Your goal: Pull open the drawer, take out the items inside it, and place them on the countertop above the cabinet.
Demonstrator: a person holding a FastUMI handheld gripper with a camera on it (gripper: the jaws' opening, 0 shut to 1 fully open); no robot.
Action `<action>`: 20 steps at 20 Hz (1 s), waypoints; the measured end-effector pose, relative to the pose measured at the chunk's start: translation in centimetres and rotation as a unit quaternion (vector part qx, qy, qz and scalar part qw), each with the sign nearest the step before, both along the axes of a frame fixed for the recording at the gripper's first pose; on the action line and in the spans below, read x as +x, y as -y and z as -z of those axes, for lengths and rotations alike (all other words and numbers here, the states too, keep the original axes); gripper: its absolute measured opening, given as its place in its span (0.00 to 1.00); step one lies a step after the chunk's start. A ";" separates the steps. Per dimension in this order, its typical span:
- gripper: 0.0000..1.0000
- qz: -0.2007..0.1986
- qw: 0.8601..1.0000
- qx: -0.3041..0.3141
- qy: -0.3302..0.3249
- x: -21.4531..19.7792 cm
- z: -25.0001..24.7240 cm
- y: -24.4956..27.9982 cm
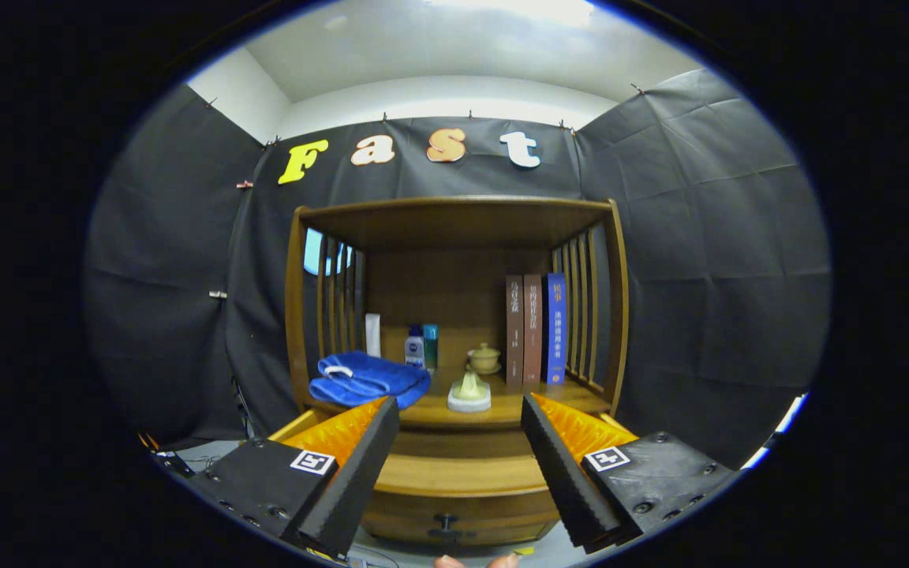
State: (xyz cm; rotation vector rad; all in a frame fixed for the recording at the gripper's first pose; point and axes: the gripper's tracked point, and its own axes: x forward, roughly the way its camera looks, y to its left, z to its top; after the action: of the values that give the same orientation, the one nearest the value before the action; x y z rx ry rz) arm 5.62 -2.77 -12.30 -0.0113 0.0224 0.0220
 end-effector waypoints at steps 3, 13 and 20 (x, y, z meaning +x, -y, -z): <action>0.99 0.005 0.999 0.012 -0.030 -1.1 4.5 -0.5; 1.00 0.016 0.993 -0.018 -0.115 1.0 17.0 -1.2; 0.99 0.018 0.992 -0.016 -0.121 2.0 19.0 -1.2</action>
State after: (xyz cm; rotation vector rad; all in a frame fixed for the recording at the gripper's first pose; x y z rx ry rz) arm 7.62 -1.60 -31.32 -0.0402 0.2657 -0.0137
